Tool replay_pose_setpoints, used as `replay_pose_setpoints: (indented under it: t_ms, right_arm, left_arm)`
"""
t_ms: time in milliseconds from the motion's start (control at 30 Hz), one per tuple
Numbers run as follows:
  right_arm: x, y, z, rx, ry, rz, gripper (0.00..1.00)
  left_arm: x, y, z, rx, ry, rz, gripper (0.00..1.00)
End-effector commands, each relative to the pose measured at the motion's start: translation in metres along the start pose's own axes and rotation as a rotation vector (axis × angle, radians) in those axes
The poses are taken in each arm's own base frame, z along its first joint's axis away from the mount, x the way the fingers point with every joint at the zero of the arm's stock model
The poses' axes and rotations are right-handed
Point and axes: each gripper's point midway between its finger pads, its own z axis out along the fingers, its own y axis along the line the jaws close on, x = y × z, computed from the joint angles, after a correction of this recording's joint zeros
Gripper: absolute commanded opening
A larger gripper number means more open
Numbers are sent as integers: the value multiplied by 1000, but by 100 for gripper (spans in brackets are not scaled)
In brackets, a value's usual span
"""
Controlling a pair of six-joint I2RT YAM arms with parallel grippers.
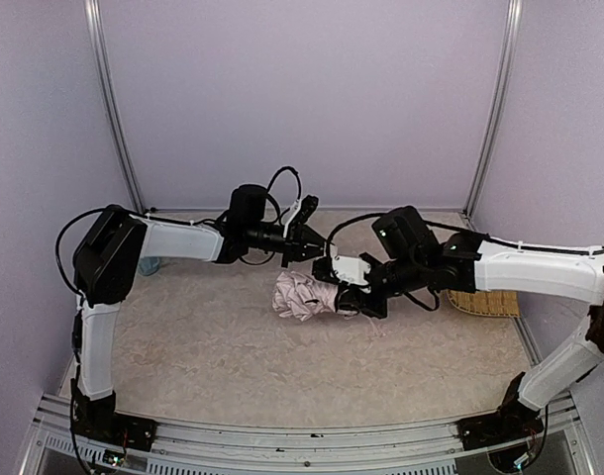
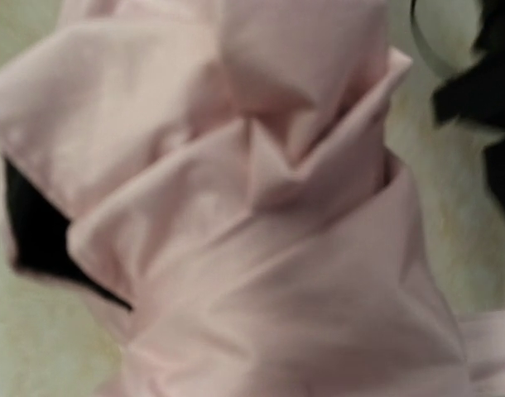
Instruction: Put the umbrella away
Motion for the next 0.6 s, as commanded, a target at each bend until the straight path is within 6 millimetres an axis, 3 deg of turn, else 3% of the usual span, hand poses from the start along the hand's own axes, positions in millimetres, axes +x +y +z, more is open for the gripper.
replay_pose_setpoints:
  t_ms: [0,133,233,367,567]
  right_arm:
    - [96,126,47,-370,353,107,0]
    - [137,142,70,-406,495,67,0]
    - [152,157,77,-493,548,90,0]
    - [167,180,73,-640,610,152,0]
    - [192,178,74,-654,730,202,0]
  left_arm:
    - [-57,76,-56,-334,-25,157,0]
    - [-44,55,-45,-293,46,209,0]
    - [-8,50,-43,-327,165,235,0]
    - [38,71,-54,-449,305,254,0]
    - [98,111,-61,-630,530,294,0]
